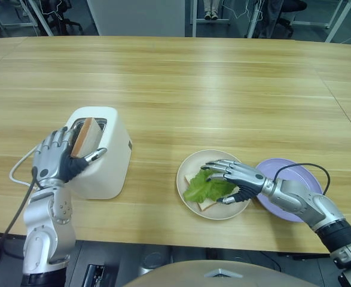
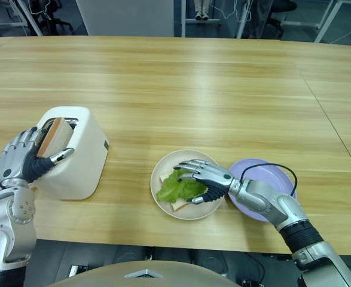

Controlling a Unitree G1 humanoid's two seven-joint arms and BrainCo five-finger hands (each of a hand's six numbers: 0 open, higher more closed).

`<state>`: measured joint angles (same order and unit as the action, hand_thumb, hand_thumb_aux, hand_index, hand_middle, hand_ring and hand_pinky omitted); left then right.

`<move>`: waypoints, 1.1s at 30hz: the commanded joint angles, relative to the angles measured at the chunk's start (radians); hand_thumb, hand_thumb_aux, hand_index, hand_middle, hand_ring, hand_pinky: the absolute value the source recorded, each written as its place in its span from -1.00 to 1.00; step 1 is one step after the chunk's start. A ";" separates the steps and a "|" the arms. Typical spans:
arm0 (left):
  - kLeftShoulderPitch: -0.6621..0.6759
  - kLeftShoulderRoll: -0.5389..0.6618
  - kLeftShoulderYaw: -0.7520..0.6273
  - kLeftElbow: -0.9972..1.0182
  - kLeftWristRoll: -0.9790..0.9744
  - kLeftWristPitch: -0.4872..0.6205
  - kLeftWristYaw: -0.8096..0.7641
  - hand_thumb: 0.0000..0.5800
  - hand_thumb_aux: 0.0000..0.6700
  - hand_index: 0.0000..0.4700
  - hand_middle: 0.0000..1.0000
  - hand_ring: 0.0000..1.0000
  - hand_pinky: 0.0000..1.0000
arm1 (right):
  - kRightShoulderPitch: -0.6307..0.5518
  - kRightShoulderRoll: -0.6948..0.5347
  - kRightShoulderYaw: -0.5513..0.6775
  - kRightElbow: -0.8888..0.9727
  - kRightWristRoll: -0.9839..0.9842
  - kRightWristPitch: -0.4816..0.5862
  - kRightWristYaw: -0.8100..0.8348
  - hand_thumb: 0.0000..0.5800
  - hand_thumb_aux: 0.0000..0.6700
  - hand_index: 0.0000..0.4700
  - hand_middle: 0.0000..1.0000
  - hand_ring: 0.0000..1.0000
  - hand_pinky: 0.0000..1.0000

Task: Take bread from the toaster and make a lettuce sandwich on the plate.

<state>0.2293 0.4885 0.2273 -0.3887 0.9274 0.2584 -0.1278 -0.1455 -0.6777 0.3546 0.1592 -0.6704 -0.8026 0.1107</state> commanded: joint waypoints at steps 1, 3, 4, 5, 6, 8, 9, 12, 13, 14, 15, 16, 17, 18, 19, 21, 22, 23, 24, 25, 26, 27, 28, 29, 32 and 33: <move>-0.032 0.010 -0.010 0.019 -0.020 0.006 -0.003 1.00 1.00 0.96 -1.00 -1.00 -1.00 | 0.017 0.001 -0.043 -0.079 0.043 0.024 0.015 -1.00 -1.00 -1.00 -1.00 -1.00 -1.00; -0.044 0.006 0.009 0.004 -0.048 -0.005 0.019 1.00 1.00 0.96 -0.87 -0.87 -0.87 | 0.026 0.003 -0.060 -0.116 0.066 0.032 0.019 -1.00 -1.00 -1.00 -1.00 -1.00 -1.00; -0.048 0.002 0.019 -0.005 -0.062 -0.011 0.031 1.00 1.00 0.96 0.17 0.17 0.17 | 0.031 0.005 -0.069 -0.132 0.075 0.036 0.019 -1.00 -1.00 -1.00 -1.00 -1.00 -1.00; -0.051 -0.002 0.027 -0.014 -0.076 -0.017 0.044 1.00 1.00 0.96 0.17 0.17 0.17 | 0.035 0.007 -0.077 -0.146 0.082 0.042 0.021 -1.00 -1.00 -1.00 -1.00 -1.00 -1.00; -0.053 -0.005 0.035 -0.024 -0.092 -0.025 0.054 1.00 1.00 0.96 1.00 1.00 1.00 | 0.040 0.008 -0.085 -0.160 0.091 0.046 0.020 -1.00 -1.00 -1.00 -1.00 -1.00 -1.00; -0.058 -0.015 0.051 -0.050 -0.130 -0.048 0.076 1.00 1.00 0.96 1.00 1.00 1.00 | 0.048 0.011 -0.102 -0.186 0.100 0.046 0.012 -1.00 -1.00 -1.00 -1.00 -1.00 -1.00; -0.061 -0.019 0.058 -0.064 -0.145 -0.055 0.083 1.00 1.00 0.96 1.00 1.00 1.00 | 0.052 0.013 -0.111 -0.194 0.101 0.047 0.009 -1.00 -1.00 -1.00 -1.00 -1.00 -1.00; -0.068 -0.024 0.071 -0.086 -0.187 -0.077 0.099 1.00 1.00 0.96 1.00 1.00 1.00 | 0.061 0.016 -0.139 -0.216 0.105 0.052 -0.002 -1.00 -1.00 -1.00 -1.00 -1.00 -1.00; -0.071 -0.025 0.078 -0.095 -0.197 -0.087 0.107 1.00 1.00 0.96 1.00 1.00 1.00 | 0.064 0.019 -0.151 -0.224 0.106 0.052 -0.008 -1.00 -1.00 -1.00 -1.00 -1.00 -1.00; -0.076 -0.026 0.087 -0.108 -0.209 -0.099 0.117 1.00 1.00 0.96 1.00 1.00 1.00 | 0.066 0.022 -0.165 -0.233 0.109 0.053 -0.014 -1.00 -1.00 -1.00 -1.00 -1.00 -1.00; -0.083 -0.026 0.099 -0.130 -0.222 -0.113 0.129 1.00 1.00 0.96 1.00 1.00 1.00 | 0.069 0.025 -0.181 -0.246 0.121 0.055 -0.019 -1.00 -1.00 -1.00 -1.00 -1.00 -1.00; -0.092 -0.025 0.111 -0.154 -0.235 -0.129 0.142 1.00 1.00 0.96 1.00 1.00 1.00 | 0.073 0.028 -0.196 -0.257 0.128 0.057 -0.023 -1.00 -1.00 -1.00 -1.00 -1.00 -1.00; -0.097 -0.023 0.123 -0.180 -0.245 -0.143 0.151 1.00 1.00 0.96 1.00 1.00 1.00 | 0.073 0.031 -0.208 -0.263 0.126 0.054 -0.030 -1.00 -1.00 -1.00 -1.00 -1.00 -1.00; -0.105 -0.021 0.131 -0.205 -0.256 -0.159 0.157 1.00 1.00 0.96 1.00 1.00 1.00 | 0.075 0.031 -0.220 -0.268 0.113 0.049 -0.041 -1.00 -1.00 -1.00 -1.00 -1.00 -1.00; -0.115 -0.016 0.135 -0.233 -0.261 -0.173 0.156 1.00 1.00 0.96 1.00 1.00 1.00 | 0.079 0.031 -0.236 -0.274 0.093 0.041 -0.057 -1.00 -1.00 -1.00 -1.00 -1.00 -1.00; -0.136 -0.004 0.127 -0.286 -0.283 -0.202 0.134 1.00 1.00 0.96 1.00 1.00 1.00 | 0.096 0.027 -0.269 -0.295 0.052 0.027 -0.090 -1.00 -1.00 -1.00 -1.00 -1.00 -1.00; -0.147 -0.003 0.111 -0.316 -0.301 -0.205 0.109 1.00 1.00 0.96 1.00 1.00 1.00 | 0.106 0.024 -0.286 -0.307 0.031 0.019 -0.108 -1.00 -1.00 -1.00 -1.00 -1.00 -1.00; -0.156 -0.005 0.081 -0.341 -0.327 -0.206 0.072 1.00 1.00 0.96 1.00 1.00 1.00 | 0.120 0.020 -0.308 -0.325 0.004 0.007 -0.130 -1.00 -1.00 -1.00 -1.00 -1.00 -1.00; -0.164 -0.007 0.042 -0.362 -0.351 -0.199 0.029 1.00 1.00 0.96 1.00 1.00 1.00 | 0.133 0.017 -0.328 -0.342 -0.024 -0.004 -0.153 -1.00 -1.00 -1.00 -1.00 -1.00 -1.00; -0.174 -0.015 -0.002 -0.377 -0.381 -0.192 -0.008 1.00 1.00 0.96 1.00 1.00 1.00 | 0.152 0.013 -0.349 -0.361 -0.047 -0.017 -0.171 -1.00 -1.00 -1.00 -1.00 -1.00 -1.00; -0.180 -0.025 -0.047 -0.384 -0.425 -0.179 -0.052 1.00 1.00 0.96 1.00 1.00 1.00 | 0.173 0.011 -0.365 -0.380 -0.070 -0.031 -0.189 -1.00 -1.00 -1.00 -1.00 -1.00 -1.00; -0.185 -0.034 -0.101 -0.383 -0.459 -0.167 -0.095 1.00 1.00 0.96 1.00 1.00 1.00 | 0.197 0.008 -0.377 -0.403 -0.095 -0.045 -0.201 -1.00 -1.00 -1.00 -1.00 -1.00 -1.00; -0.190 -0.047 -0.147 -0.375 -0.487 -0.156 -0.126 1.00 1.00 0.96 1.00 1.00 1.00 | 0.221 0.006 -0.386 -0.425 -0.125 -0.062 -0.214 -1.00 -1.00 -1.00 -1.00 -1.00 -1.00; -0.187 -0.055 -0.203 -0.356 -0.513 -0.136 -0.171 1.00 1.00 0.96 1.00 1.00 1.00 | 0.245 0.003 -0.389 -0.446 -0.158 -0.080 -0.224 -1.00 -1.00 -1.00 -1.00 -1.00 -1.00; -0.185 -0.083 -0.329 -0.272 -0.570 -0.112 -0.253 1.00 1.00 0.96 1.00 1.00 1.00 | 0.309 0.009 -0.374 -0.485 -0.182 -0.102 -0.223 -1.00 -1.00 -1.00 -1.00 -1.00 -1.00; -0.183 -0.093 -0.360 -0.235 -0.586 -0.115 -0.268 1.00 1.00 0.96 1.00 1.00 1.00 | 0.327 0.017 -0.363 -0.495 -0.177 -0.105 -0.218 -1.00 -1.00 -1.00 -1.00 -1.00 -1.00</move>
<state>0.0388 0.4018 -0.0648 -0.6988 0.3820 0.1223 -0.3426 0.1598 -0.6673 -0.0252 -0.3051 -0.8281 -0.8928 -0.1127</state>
